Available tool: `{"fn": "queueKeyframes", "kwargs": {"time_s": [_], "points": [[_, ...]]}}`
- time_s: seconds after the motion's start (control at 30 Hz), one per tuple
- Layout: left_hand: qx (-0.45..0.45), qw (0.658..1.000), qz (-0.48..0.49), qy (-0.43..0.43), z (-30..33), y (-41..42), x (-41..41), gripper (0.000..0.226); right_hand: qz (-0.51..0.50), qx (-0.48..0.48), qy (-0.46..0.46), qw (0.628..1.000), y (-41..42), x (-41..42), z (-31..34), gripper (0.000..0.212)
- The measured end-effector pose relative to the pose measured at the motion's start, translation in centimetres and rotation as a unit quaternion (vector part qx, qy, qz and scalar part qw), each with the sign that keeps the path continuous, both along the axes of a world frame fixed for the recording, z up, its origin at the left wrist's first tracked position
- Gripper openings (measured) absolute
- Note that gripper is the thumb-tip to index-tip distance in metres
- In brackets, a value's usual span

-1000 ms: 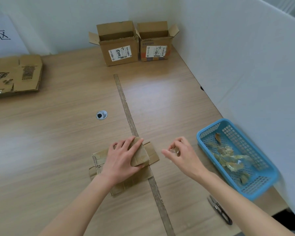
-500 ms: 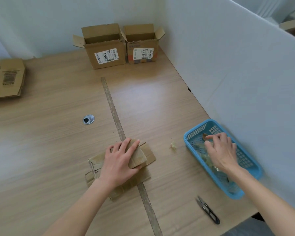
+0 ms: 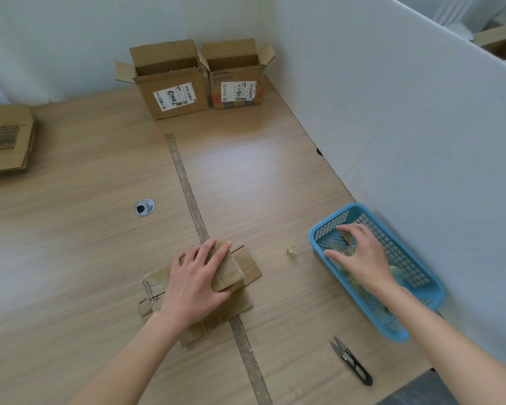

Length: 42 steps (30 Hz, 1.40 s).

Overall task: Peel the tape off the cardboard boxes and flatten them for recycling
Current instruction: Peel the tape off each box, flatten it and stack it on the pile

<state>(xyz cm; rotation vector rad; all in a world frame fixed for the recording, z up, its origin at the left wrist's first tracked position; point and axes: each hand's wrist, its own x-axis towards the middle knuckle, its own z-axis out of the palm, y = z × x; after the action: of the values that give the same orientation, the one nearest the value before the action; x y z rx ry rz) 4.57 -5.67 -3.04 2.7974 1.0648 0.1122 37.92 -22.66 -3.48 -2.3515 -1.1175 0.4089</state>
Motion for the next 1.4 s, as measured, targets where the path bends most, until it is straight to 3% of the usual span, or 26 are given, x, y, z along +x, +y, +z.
{"fn": "queueKeyframes", "kwargs": {"time_s": [0.23,0.33,0.47,0.57,0.73,0.87,1.0,1.1,1.17,1.3,1.37,1.4], "points": [[0.003,1.0,0.002,-0.011,0.1,-0.1,0.0,0.094,0.063,-0.086,-0.115,0.988,1.9,-1.5,1.1,0.065],[-0.006,1.0,0.002,-0.011,0.1,-0.1,-0.1,0.094,0.085,-0.06,-0.14,0.985,3.4,-3.6,2.2,0.058],[-0.055,0.997,0.006,-0.044,0.4,0.0,-0.2,0.094,0.162,-0.011,0.022,0.986,6.0,-9.2,3.2,0.039],[-0.13,0.979,0.049,-0.151,1.3,0.8,-1.0,0.072,0.221,0.003,0.102,0.97,7.9,-14.1,3.1,0.043],[-0.065,0.964,0.181,-0.185,2.9,2.0,-5.0,0.056,0.236,0.024,0.113,0.965,10.4,-18.8,3.5,0.059],[-0.177,0.932,0.264,-0.173,3.1,2.0,-8.3,0.05,0.327,-0.037,0.099,0.939,10.9,-19.8,3.3,0.059],[-0.255,0.9,0.302,-0.186,3.5,1.4,-8.7,0.076,0.302,-0.025,0.036,0.952,11.1,-20.6,3.2,0.049],[-0.299,0.887,0.331,-0.119,3.6,1.5,-8.5,0.104,0.307,0.012,-0.002,0.952,10.3,-21.0,3.3,0.046],[-0.318,0.875,0.354,-0.094,3.5,1.4,-8.4,0.106,0.319,0.023,0.012,0.947,9.3,-21.0,3.3,0.048],[-0.37,0.824,0.381,-0.198,3.5,0.4,-8.2,0.099,0.181,0.008,0.178,0.967,9.2,-22.1,4.2,0.057],[-0.372,0.81,0.376,-0.252,3.7,0.0,-8.1,0.097,0.105,0.009,0.184,0.977,10.5,-22.4,5.1,0.045],[-0.366,0.808,0.371,-0.274,4.0,-0.1,-8.1,0.098,0.092,0.005,0.177,0.98,11.2,-22.5,5.6,0.05]]}}
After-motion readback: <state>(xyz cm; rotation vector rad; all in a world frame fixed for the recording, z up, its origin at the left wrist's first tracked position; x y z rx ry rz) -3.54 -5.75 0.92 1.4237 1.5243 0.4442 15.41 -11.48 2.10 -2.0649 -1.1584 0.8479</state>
